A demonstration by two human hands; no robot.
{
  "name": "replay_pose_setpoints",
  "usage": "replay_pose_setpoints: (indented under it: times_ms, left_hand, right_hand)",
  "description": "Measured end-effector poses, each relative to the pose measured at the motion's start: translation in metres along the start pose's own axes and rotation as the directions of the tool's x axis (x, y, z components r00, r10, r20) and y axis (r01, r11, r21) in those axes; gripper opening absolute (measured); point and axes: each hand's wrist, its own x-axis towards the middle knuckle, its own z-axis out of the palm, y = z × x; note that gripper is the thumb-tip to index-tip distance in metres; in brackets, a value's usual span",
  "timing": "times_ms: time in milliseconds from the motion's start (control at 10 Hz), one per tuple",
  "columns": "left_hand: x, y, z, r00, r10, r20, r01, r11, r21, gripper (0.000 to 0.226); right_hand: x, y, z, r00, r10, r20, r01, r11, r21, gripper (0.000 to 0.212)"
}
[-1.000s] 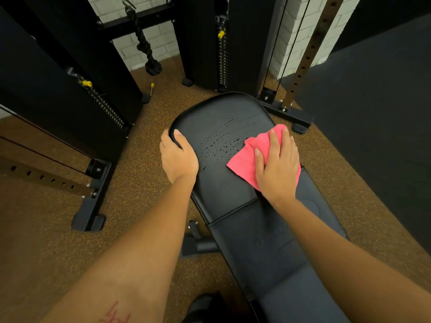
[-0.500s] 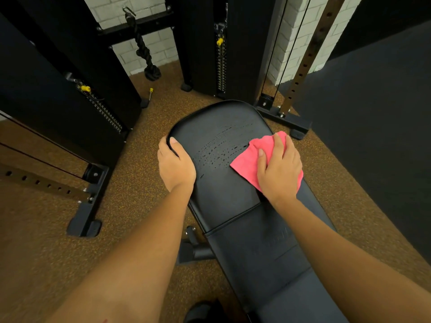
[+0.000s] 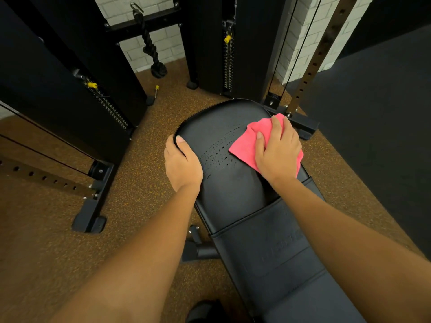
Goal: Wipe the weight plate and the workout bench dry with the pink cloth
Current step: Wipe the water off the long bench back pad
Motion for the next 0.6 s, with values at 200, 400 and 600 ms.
replay_pose_setpoints:
  times_ms: [200, 400, 600]
  left_hand:
    - [0.0, -0.001, 0.001, 1.0, 0.007, -0.006, -0.007, 1.0, 0.005, 0.045]
    - [-0.001, 0.001, 0.0, 1.0, 0.009, 0.0, -0.009, 1.0, -0.002, 0.044]
    - [0.0, -0.001, 0.0, 1.0, 0.008, 0.003, -0.008, 1.0, -0.009, 0.044]
  right_hand:
    - [-0.026, -0.003, -0.005, 0.986, -0.151, 0.068, 0.153, 0.988, -0.027, 0.057]
    - [0.021, -0.007, -0.001, 0.975, -0.195, 0.107, 0.195, 0.981, 0.014, 0.056]
    - [0.014, -0.013, 0.002, 0.979, -0.18, 0.099, 0.18, 0.984, 0.009, 0.058]
